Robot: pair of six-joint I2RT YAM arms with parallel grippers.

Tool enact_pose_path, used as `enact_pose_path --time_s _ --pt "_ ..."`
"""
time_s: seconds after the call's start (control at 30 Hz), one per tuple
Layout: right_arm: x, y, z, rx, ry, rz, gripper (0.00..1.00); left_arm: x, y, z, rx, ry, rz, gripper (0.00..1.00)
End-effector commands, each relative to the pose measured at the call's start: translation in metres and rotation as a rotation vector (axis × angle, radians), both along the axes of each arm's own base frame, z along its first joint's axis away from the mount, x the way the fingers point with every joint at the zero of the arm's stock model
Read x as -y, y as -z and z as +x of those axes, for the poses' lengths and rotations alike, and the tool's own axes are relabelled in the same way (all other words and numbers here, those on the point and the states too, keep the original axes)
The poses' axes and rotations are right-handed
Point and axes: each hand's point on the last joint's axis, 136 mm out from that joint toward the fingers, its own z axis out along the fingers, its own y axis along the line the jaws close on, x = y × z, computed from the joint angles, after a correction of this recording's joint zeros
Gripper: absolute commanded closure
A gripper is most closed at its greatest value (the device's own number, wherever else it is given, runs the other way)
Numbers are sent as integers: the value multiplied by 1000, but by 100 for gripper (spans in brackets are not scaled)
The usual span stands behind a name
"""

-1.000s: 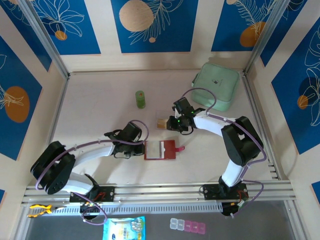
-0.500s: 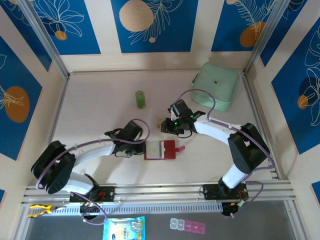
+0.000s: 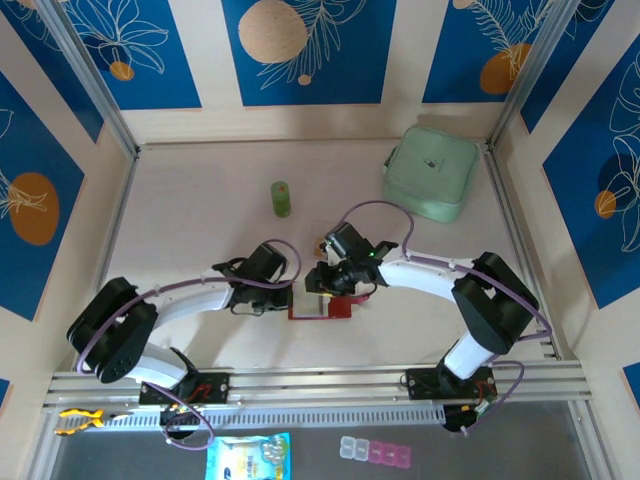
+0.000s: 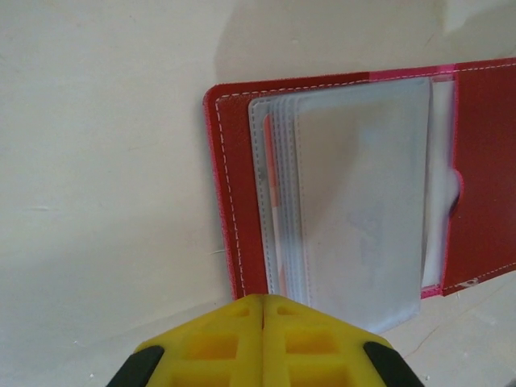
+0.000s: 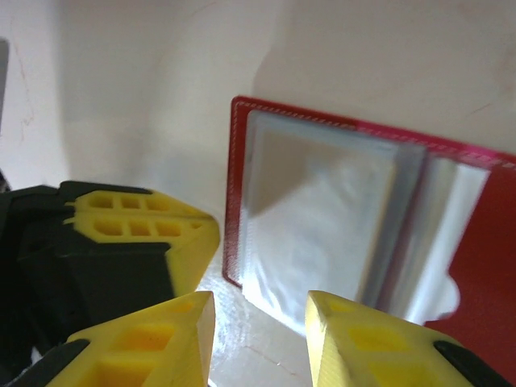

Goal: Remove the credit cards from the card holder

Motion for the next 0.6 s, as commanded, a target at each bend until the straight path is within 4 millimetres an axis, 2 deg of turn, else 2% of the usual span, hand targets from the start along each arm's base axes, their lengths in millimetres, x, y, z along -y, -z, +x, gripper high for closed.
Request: enact_pose_path --time_s 0.0,0.57 --pt "-6 10 -10 -60 -10 1 65 3 4 -3 -13 8 -28 93" --pt "-10 25 -14 -81 -21 -44 64 -9 16 -9 -35 -4 20 94"
